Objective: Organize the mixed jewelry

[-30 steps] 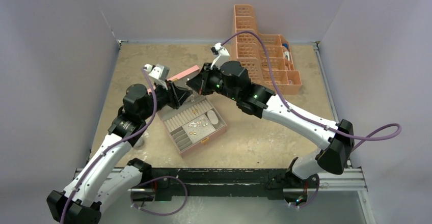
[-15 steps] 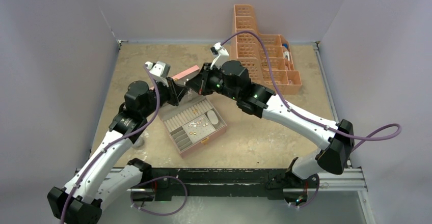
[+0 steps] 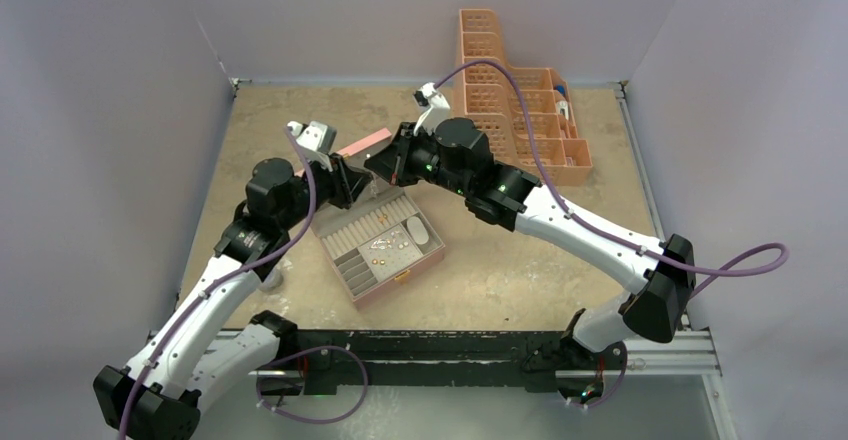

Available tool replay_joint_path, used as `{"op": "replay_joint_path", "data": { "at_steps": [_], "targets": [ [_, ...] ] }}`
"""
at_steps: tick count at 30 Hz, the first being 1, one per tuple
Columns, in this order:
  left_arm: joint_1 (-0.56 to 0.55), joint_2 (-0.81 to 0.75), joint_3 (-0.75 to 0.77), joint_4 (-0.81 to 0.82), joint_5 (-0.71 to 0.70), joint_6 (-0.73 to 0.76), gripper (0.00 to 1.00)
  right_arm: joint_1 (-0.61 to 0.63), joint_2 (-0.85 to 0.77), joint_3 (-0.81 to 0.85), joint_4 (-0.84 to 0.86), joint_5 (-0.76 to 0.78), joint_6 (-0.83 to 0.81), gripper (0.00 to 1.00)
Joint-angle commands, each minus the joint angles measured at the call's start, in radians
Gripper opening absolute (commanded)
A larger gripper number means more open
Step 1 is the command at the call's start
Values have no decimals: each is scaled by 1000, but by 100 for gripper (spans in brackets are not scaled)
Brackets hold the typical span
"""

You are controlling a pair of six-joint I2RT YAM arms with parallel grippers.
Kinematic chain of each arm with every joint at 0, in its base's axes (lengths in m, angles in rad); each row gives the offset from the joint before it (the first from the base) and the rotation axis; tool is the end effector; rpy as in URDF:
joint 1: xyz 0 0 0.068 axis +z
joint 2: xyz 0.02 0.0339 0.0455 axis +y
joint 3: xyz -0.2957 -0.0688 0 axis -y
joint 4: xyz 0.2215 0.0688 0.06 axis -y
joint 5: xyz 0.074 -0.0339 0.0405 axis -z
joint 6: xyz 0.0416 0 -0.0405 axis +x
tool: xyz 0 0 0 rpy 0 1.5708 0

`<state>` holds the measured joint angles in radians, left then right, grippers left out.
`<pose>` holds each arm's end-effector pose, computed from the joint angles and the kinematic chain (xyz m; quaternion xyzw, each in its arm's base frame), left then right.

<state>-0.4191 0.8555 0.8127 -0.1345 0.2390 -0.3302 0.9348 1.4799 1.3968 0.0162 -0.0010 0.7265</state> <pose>0.1445 -0.0751 0.3670 0.1103 0.7573 -0.3183 0.5595 0.1985 0.2689 0.4417 -0.0763 0.7264 0.5046 0.4604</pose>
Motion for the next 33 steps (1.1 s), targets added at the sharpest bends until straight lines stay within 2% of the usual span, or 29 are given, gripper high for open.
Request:
{"op": "replay_joint_path", "data": {
  "at_steps": [1, 10, 16, 20, 28, 33],
  "targets": [
    [0, -4, 28, 79, 64, 1, 22, -5, -20, 39, 67, -24, 11, 0],
    [0, 19, 3, 119, 71, -26, 25, -6, -28, 37, 71, -31, 16, 0],
    [0, -3, -27, 171, 34, -27, 15, -8, -37, 31, 77, -27, 22, 0],
    [0, -1, -32, 157, 34, -26, 13, -12, -40, 30, 86, -24, 27, 0],
    [0, 16, -27, 158, 23, -29, 22, -19, -47, 24, 110, -28, 35, 0],
    [0, 25, -30, 159, 29, -29, 19, -21, -54, 20, 113, -23, 40, 0]
  ]
}}
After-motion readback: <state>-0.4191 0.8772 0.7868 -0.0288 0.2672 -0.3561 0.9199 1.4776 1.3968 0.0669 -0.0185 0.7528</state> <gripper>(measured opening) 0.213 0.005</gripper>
